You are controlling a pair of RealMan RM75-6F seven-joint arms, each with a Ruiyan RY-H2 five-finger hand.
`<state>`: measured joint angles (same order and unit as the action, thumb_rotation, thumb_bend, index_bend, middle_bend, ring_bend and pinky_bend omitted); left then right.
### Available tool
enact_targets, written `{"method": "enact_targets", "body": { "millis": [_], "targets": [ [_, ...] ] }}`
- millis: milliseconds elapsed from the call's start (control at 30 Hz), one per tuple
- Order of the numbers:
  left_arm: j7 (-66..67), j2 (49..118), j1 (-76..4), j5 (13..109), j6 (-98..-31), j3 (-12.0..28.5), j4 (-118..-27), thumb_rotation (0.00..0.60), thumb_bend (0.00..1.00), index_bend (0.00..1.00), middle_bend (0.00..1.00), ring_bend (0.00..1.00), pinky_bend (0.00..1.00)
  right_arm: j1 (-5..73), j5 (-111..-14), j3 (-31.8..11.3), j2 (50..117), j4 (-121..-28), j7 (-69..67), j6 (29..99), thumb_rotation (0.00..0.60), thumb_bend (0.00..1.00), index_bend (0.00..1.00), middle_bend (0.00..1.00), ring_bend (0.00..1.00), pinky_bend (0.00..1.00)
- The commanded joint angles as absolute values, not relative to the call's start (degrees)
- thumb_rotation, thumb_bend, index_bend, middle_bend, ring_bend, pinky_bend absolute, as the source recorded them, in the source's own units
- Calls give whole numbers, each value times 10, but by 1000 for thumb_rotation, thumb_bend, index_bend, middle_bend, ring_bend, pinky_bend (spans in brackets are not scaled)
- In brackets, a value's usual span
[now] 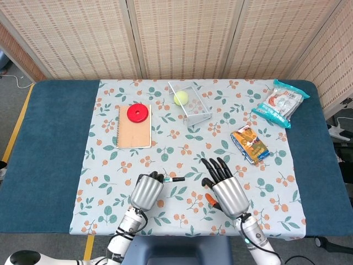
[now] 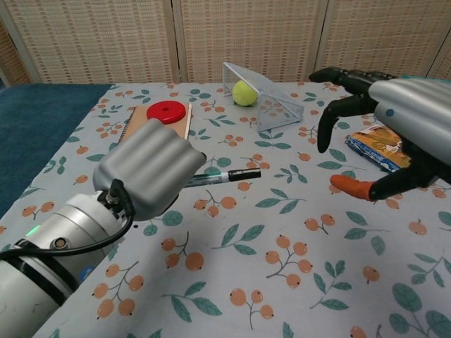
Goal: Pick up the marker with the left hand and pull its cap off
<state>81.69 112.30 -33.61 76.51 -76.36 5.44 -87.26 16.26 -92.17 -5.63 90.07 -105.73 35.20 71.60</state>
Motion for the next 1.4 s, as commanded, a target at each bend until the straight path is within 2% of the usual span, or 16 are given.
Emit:
{"method": "enact_targets", "body": {
  "millis": [33, 133, 300, 833, 1400],
  "targets": [
    [824, 1120, -336, 762, -764, 55, -881, 600, 538, 942, 1000, 864, 1000, 178, -905, -60, 941, -1023, 380, 706, 600, 179, 454, 14, 0, 0],
    [827, 1117, -335, 762, -765, 51, -888, 600, 537, 941, 1000, 864, 1000, 186, -890, -65, 964, -999, 391, 700, 600, 179, 416, 14, 0, 0],
    [827, 1114, -334, 765, -766, 46, -895, 600, 537, 942, 1000, 865, 1000, 200, -870, -78, 996, -965, 404, 696, 600, 180, 411, 14, 0, 0],
    [832, 1124, -333, 780, -767, 33, -900, 600, 538, 942, 1000, 864, 1000, 222, -871, -74, 1051, -922, 400, 719, 600, 180, 487, 44, 0, 0],
    [836, 1126, -326, 795, -767, 21, -911, 600, 537, 941, 1000, 864, 1000, 231, -866, -68, 1073, -904, 397, 731, 600, 179, 541, 69, 0, 0]
  ]
}}
